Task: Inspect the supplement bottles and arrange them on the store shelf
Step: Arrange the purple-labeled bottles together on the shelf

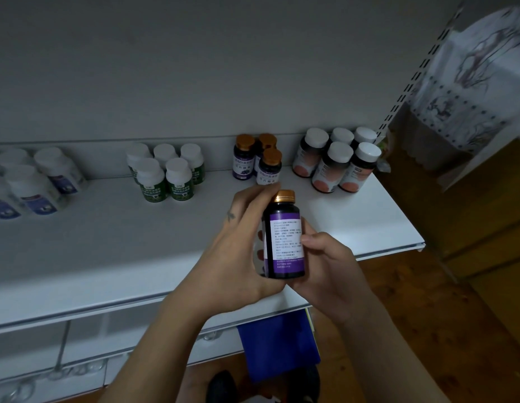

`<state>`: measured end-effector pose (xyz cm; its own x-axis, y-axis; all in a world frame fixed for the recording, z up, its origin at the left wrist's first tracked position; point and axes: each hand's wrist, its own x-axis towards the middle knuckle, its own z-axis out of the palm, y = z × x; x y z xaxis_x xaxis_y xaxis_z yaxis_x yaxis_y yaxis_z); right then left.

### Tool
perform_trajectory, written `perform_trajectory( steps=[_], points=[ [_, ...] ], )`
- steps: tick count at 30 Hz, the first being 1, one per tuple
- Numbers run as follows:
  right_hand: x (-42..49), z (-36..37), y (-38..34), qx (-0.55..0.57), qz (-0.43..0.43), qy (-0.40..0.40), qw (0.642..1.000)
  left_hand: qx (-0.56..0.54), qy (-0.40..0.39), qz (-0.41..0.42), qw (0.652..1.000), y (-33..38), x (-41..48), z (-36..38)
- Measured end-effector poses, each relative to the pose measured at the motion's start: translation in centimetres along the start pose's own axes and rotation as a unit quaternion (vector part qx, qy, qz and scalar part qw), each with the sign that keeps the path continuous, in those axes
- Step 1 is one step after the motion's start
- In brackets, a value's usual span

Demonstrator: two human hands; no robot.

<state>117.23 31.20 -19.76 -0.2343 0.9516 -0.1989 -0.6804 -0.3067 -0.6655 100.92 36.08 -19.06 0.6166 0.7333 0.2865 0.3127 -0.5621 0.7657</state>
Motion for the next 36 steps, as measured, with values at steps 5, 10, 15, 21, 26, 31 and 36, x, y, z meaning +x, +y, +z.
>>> perform_trajectory(
  steps=[5, 10, 15, 21, 26, 31, 36],
  points=[
    [-0.3, 0.5, 0.2, -0.001, 0.011, -0.004, 1.000, -0.036, 0.026, -0.007, 0.999, -0.4, -0.4, -0.2],
    [-0.3, 0.6, 0.4, 0.032, 0.037, -0.062, 0.997, -0.070, 0.034, -0.002, 0.997, -0.2, -0.8, -0.7],
    [-0.1, 0.6, 0.3, -0.005, 0.016, -0.038, 0.999, -0.058, 0.025, -0.009, 0.998, -0.4, -0.9, -0.9],
    [-0.1, 0.7, 0.5, -0.233, -0.020, 0.066, 0.970, -0.045, -0.006, -0.020, 0.999, -0.4, -1.0, -1.2],
    [-0.2, 1.3, 0.3, -0.300, -0.025, 0.105, 0.948, 0.021, 0.019, 0.008, 1.000, -0.4, -0.9, -1.2],
    [-0.5, 1.7, -0.2, -0.241, -0.011, 0.120, 0.963, -0.018, 0.039, -0.014, 0.999, -0.4, -0.8, -1.3],
    [-0.8, 2.0, -0.8, -0.193, 0.010, 0.101, 0.976, -0.029, 0.039, -0.034, 0.998, -0.6, -0.9, -1.2]
  ],
)
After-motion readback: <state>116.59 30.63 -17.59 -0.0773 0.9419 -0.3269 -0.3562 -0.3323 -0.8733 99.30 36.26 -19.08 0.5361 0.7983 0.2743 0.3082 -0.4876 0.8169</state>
